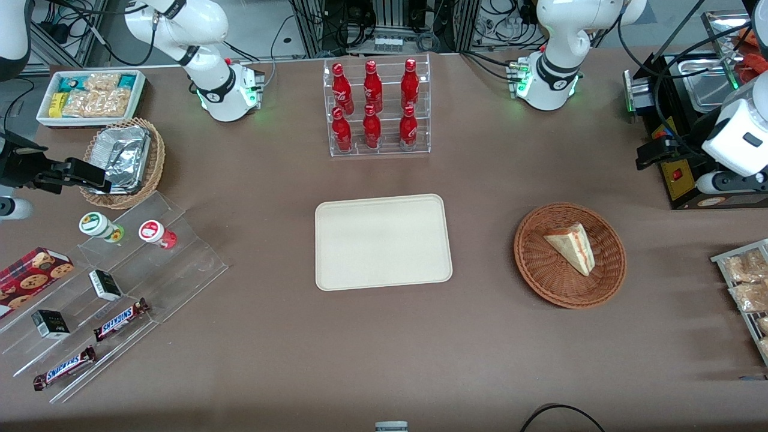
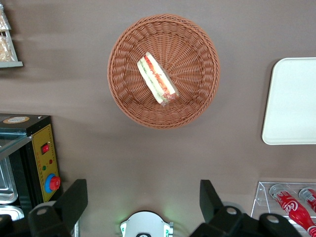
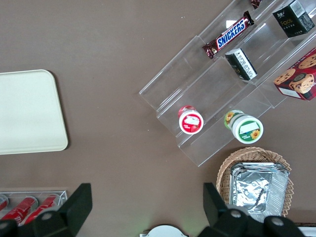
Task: Place sandwich from basket to tray
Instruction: 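Move the left gripper over the wicker basket above the wrapped sandwich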
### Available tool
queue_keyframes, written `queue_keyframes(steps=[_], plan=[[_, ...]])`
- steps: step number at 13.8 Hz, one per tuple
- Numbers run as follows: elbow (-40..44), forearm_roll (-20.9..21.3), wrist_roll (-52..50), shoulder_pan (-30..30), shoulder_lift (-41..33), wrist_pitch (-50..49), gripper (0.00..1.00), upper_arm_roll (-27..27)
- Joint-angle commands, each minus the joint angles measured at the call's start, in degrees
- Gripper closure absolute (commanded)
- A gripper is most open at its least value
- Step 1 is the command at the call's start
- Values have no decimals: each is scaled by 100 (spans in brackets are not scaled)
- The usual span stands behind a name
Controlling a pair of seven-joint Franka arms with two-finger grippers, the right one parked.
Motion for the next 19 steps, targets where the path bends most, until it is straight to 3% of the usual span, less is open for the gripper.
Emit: queue_keyframes(steps=[1, 5, 10, 19], plan=[[128, -2, -2, 37, 54, -19, 0, -13], [119, -11, 7, -7, 264, 164, 0, -22], [32, -64, 7, -24, 1142, 665, 0, -31], [-1470, -20, -107, -33, 1162, 2396, 0, -31]])
